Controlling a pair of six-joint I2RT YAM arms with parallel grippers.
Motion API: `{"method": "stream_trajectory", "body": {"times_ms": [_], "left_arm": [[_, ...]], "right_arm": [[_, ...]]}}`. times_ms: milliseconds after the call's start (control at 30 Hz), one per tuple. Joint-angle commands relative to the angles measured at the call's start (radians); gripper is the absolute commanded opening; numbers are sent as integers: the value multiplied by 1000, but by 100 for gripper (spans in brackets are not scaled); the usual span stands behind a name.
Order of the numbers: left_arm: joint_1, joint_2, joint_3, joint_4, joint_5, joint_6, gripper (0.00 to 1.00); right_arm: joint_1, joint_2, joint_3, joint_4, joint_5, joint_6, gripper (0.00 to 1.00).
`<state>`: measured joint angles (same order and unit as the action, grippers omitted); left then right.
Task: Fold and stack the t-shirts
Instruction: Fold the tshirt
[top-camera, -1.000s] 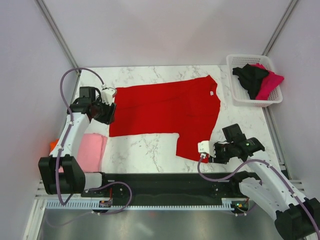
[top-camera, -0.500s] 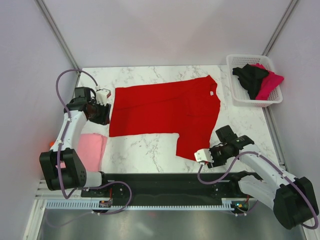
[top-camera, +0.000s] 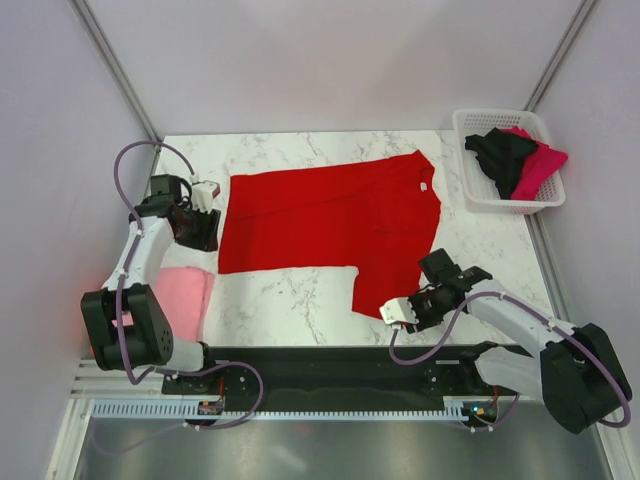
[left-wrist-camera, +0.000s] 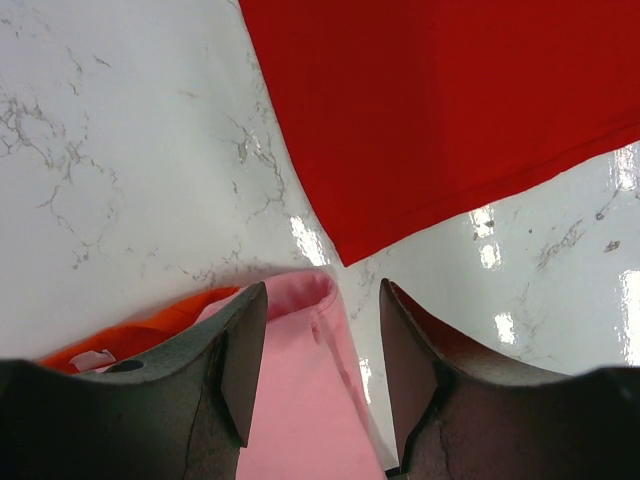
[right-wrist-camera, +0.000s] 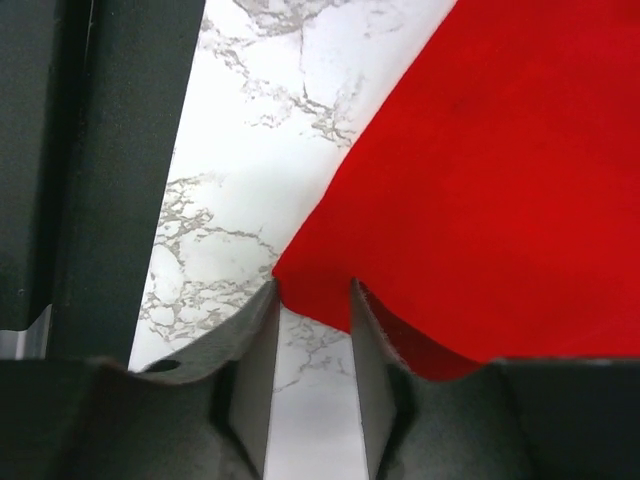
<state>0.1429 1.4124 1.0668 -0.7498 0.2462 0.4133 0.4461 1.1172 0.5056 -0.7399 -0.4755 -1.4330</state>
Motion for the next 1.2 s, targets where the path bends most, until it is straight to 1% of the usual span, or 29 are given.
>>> {"method": "stream_trajectory", "body": {"times_ms": [0,100,167,233,300,333,433,500,633,700,867,967,1167], "left_arm": [[4,13,33,7,-2,-4,56],[4,19,24,3,-4,10,56],[4,28,19,-11,2,16,58],[4,83,35,-48,11,5,56],[4,121,53,-98,54,-7,55],[4,134,51,-103,85,-8,57],[4,148,44,-95,100,-21,67],[4,163,51,-92,97,-18,67],[4,218,67,-86,56,5,64],[4,256,82,-86,50,16,61],[6,336,125,-86,16,10,56],[3,385,140,-88,19,7,53],[-8,407,130,-91,18,13,51]], "right_arm": [[26,50,-6,47,0,-6,36],[37,61,4,27,21,-17,19],[36,50,-2,11,35,-20,16],[36,15,-13,-1,51,-14,8],[37,-34,-25,-3,58,2,1],[37,-49,-32,0,61,26,0],[36,-100,-35,13,71,81,0],[37,-120,-35,20,77,129,0],[36,-123,-36,42,89,175,0],[37,-119,-32,51,95,186,0],[36,-91,-6,68,106,191,0],[37,-76,4,77,112,194,0],[37,-66,1,93,115,206,0]]}}
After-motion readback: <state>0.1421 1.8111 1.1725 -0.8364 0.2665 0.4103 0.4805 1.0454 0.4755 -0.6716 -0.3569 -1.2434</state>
